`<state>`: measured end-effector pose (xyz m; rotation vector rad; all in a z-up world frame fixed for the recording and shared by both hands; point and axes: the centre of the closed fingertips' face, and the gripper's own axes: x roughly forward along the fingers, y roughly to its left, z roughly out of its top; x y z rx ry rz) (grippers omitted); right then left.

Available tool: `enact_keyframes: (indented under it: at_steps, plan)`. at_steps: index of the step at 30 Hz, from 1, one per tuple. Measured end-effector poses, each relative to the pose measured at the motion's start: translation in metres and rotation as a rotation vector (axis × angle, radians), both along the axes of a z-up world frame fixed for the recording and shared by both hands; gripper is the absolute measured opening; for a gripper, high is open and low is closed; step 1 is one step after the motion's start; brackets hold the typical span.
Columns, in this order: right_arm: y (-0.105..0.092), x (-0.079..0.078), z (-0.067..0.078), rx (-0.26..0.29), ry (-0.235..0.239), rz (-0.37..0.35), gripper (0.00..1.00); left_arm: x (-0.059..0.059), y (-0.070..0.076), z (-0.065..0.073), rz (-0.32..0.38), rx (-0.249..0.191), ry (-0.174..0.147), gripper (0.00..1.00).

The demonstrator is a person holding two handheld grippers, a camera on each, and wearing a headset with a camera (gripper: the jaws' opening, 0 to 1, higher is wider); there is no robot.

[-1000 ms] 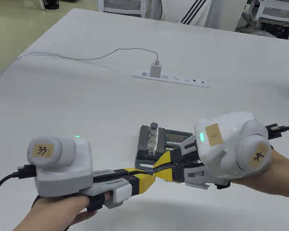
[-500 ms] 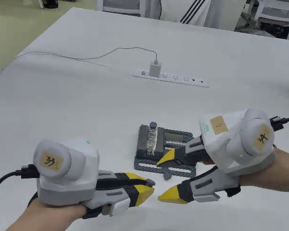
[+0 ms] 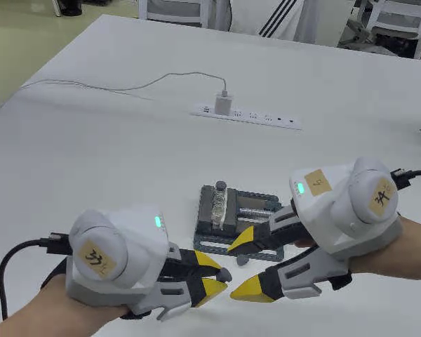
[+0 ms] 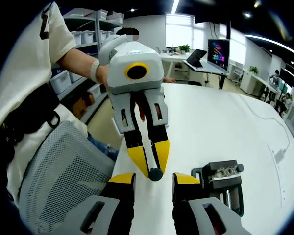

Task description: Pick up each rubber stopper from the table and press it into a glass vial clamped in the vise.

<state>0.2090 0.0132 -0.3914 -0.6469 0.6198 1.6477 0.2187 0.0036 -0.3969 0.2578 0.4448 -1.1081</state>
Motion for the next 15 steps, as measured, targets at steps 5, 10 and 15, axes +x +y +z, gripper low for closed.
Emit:
enact_keyframes:
  at_steps: [5,10,15]
  plan:
    - [-0.0032,0.0004,-0.0003,-0.006,0.004,-0.007,0.21,0.0007,-0.0032,0.0021,-0.018,0.003,-0.012,0.05]
    - [-0.0056,0.0001,-0.0007,-0.008,0.018,-0.017,0.15,-0.0028,-0.0067,0.0036,-0.042,0.015,-0.032,0.05]
    - [-0.0048,-0.0020,0.0021,-0.001,0.024,-0.008,0.11,-0.0059,-0.0075,0.0018,-0.058,0.028,-0.037,0.05]
